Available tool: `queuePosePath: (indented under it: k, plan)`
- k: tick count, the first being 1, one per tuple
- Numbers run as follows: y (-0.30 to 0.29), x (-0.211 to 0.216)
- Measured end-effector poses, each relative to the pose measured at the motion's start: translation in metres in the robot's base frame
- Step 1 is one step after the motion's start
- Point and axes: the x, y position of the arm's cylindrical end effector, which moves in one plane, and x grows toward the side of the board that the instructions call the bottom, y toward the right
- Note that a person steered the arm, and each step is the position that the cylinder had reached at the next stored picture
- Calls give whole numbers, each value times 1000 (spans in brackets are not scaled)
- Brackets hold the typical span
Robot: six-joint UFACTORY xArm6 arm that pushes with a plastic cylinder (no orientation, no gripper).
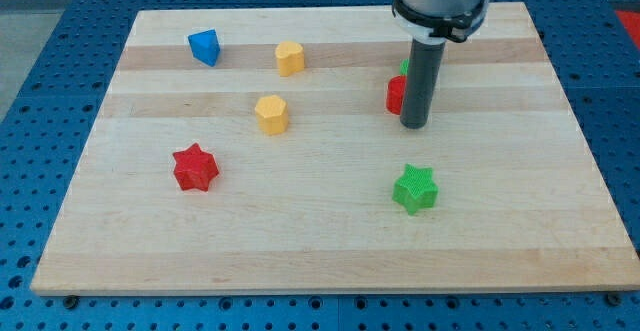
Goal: Slide the yellow hexagon closer to the red circle
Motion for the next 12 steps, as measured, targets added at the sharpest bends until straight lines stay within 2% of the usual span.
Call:
queuePosePath:
  k: [1, 2, 4, 5, 6, 7, 8, 10, 12]
  plan:
    - [0, 15]
    - [-33, 31]
    - [-159, 36]
    - [-208, 31]
    - [-231, 20]
    - [-239, 2]
    - [-214, -12]
    - [-123, -12]
    - [-108, -12]
